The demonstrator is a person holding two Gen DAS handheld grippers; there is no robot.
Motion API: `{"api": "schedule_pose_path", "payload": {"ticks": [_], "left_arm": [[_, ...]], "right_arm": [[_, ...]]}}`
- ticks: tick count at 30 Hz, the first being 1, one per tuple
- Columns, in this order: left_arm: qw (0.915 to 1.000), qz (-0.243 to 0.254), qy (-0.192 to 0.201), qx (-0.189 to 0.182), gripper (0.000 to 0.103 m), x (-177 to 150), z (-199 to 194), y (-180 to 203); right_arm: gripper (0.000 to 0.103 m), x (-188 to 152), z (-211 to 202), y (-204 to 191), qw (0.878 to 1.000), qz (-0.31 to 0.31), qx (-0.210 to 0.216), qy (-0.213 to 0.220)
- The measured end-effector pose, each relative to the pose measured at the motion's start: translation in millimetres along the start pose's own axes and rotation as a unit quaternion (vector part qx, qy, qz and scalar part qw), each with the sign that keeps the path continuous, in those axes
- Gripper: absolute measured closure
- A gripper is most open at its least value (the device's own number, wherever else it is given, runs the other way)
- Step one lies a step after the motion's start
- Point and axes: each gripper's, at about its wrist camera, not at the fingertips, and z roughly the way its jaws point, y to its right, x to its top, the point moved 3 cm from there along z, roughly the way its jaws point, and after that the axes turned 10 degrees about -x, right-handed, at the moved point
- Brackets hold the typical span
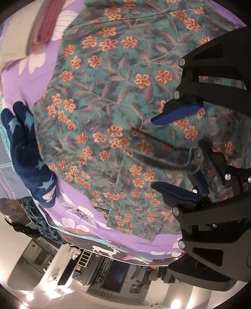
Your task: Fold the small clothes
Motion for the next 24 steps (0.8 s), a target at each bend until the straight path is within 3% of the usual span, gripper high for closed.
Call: {"api": "schedule_pose_path", "payload": {"ticks": [1,2,3,4,5,6,10,14,17,19,20,21,23,24], "left_arm": [[1.0,0.002,-0.002,0.002,0.079,0,2,2],[1.0,0.002,-0.003,0.002,0.079,0,4,3],[1.0,0.003,-0.004,0.002,0.079,1,6,4],[1.0,0.004,-0.006,0.002,0.079,1,8,6],[1.0,0.006,-0.007,0.004,0.079,2,10,8],[0.9999,0.007,-0.007,0.005,0.08,2,11,9],[1.0,0.003,0.002,0.002,0.088,12,10,17],[0.9985,0.002,0.03,-0.046,0.089,38,0,46],[0.9962,0.042,0.047,-0.06,0.089,53,1,74],[0.9952,0.057,0.046,-0.065,0.088,60,11,87],[0.9954,0.058,0.039,-0.065,0.081,61,18,88],[0.9965,0.052,0.029,-0.058,0.064,60,23,86],[0.9984,0.033,0.02,-0.041,0.053,54,29,75],[0.9987,0.03,0.02,-0.034,0.051,48,25,66]], "right_arm": [[0.042,0,2,-2,1.0,-0.003,-0.005,0.0],[0.051,1,5,-3,1.0,-0.006,-0.014,-0.001],[0.067,1,9,-3,1.0,-0.008,-0.026,-0.004],[0.077,2,14,-3,0.999,-0.009,-0.037,-0.007],[0.097,3,18,-1,0.999,-0.007,-0.043,-0.011],[0.099,3,21,0,0.999,-0.002,-0.043,-0.013],[0.1,6,-2,7,1.0,0.011,-0.018,0.023],[0.1,9,-52,10,0.996,-0.013,-0.014,0.088],[0.1,14,-86,25,0.99,-0.022,-0.046,0.133],[0.099,22,-88,41,0.989,-0.015,-0.066,0.131],[0.096,26,-83,51,0.989,-0.015,-0.078,0.123],[0.081,29,-73,67,0.987,-0.008,-0.108,0.117],[0.051,23,-60,90,0.982,0.018,-0.15,0.11],[0.052,17,-56,100,0.982,0.028,-0.152,0.107]]}}
